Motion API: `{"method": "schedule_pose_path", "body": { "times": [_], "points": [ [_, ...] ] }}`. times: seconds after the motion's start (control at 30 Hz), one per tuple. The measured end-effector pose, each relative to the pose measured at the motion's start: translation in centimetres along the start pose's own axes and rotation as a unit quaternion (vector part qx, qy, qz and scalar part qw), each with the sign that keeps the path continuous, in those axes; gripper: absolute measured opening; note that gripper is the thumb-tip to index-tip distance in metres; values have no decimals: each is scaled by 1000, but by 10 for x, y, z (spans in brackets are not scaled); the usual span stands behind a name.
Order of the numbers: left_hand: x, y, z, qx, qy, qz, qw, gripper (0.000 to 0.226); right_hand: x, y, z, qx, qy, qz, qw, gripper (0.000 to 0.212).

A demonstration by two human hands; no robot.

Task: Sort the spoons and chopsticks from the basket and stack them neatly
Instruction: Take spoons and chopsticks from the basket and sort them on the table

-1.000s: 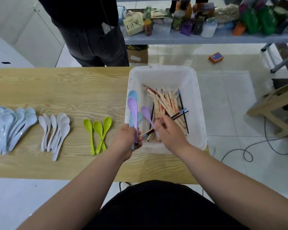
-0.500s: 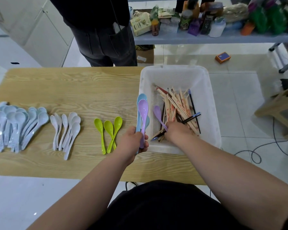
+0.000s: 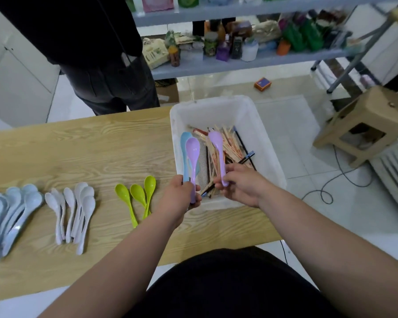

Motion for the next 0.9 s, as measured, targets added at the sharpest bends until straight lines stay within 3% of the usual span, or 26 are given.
{"method": "schedule_pose_path", "body": {
  "times": [0.07,0.2,0.33,0.4,0.5,0.6,0.7,0.9],
  "points": [
    [-6,1,-5,-32,-10,30,999,22,-12,13,-15,22,-1,-28,999,36],
    [-15,1,-22,-99,-28,79,992,8,-25,34,-27,56,52,-18,997,22],
    [-23,-1,-36,-161,-56,178,969,11,-29,44,-30,106,56,-32,992,5],
    [-28,-1,-43,-183,-58,202,960,10,-28,42,-34,123,56,-38,990,26],
    [-42,2,-54,-208,-65,241,946,12,-21,34,-37,139,20,-20,990,26],
    [-56,7,-65,-195,-56,223,954,16,-10,27,-36,143,-13,-34,989,21],
    [-59,4,-76,-160,-23,185,969,15,-6,29,-35,163,10,-137,977,23],
    [-50,-21,-98,-43,70,-21,996,20,-11,43,-31,167,16,-217,961,29]
  ]
}}
Point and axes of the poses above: each hand's wrist, its own z-axis towards the middle knuckle, its own x-axis out of the back of the hand, y = z × x, the point moved 4 cm from there along z, towards the middle knuckle, and after that the axes turned 8 degrees about -x, right-handed, at the moved point
